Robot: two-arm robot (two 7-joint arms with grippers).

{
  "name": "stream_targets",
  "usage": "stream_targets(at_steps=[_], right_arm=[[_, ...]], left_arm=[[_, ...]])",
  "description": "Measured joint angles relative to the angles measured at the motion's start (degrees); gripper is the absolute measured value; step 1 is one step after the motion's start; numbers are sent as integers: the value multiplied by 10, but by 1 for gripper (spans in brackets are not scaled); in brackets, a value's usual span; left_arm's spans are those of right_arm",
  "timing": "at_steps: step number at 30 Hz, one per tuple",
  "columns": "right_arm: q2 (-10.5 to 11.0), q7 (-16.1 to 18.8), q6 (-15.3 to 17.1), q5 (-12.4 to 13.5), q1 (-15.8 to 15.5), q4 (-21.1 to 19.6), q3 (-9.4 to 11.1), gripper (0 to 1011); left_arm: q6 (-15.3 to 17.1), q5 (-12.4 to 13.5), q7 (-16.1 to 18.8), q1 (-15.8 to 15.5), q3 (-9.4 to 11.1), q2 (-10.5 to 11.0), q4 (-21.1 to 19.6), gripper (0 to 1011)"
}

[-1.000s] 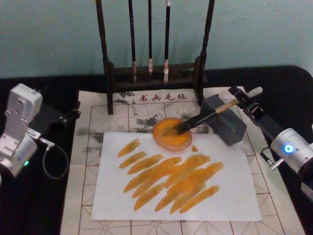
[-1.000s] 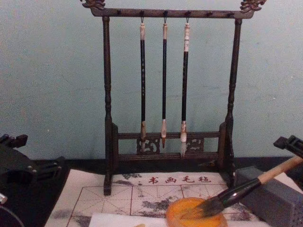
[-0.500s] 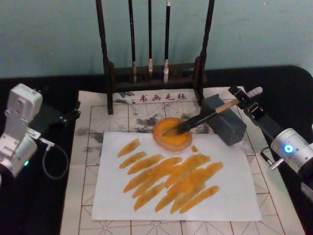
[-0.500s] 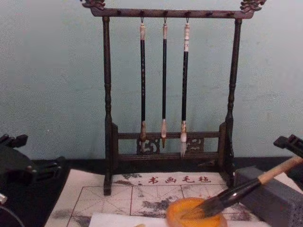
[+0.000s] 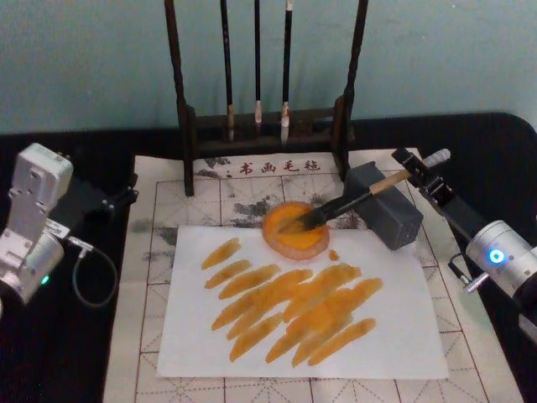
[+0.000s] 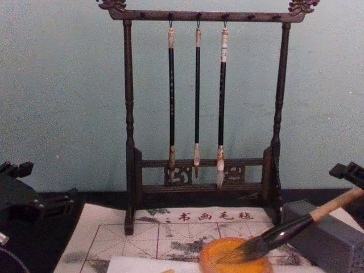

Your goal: Pick up the brush from the inkstone, write on the paper, then place the brush back to its original position.

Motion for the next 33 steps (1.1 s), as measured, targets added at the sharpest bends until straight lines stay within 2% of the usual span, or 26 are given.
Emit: stream_targets(at_steps=[6, 12, 19, 20, 26, 28, 31, 32, 33], right_arm=[[13, -8, -1, -10, -10, -21, 2, 1002], [35, -31, -16, -41, -30, -55, 4, 1002], [63, -78, -54, -113, -66, -107, 7, 1002], [63, -78, -54, -113, -66, -107, 7, 1002], [79, -129, -93, -194, -94, -142, 4, 1002], [80, -139, -98, -211, -97, -146, 2, 1002], [82, -170, -112, -261, -103, -152, -4, 1002], [82, -170, -112, -261, -103, -152, -4, 1002], [83, -182, -117, -280, -104, -153, -7, 1002]], left_arm=[[0, 0, 0, 0, 0, 0, 0, 1001], [0, 0, 0, 0, 0, 0, 0, 1001], [0, 0, 0, 0, 0, 0, 0, 1001], [0, 0, 0, 0, 0, 0, 0, 1001], [0, 0, 0, 0, 0, 0, 0, 1001], [0, 0, 0, 0, 0, 0, 0, 1001], [0, 0, 0, 0, 0, 0, 0, 1001], [0, 0, 0, 0, 0, 0, 0, 1001], [0, 0, 0, 0, 0, 0, 0, 1001]])
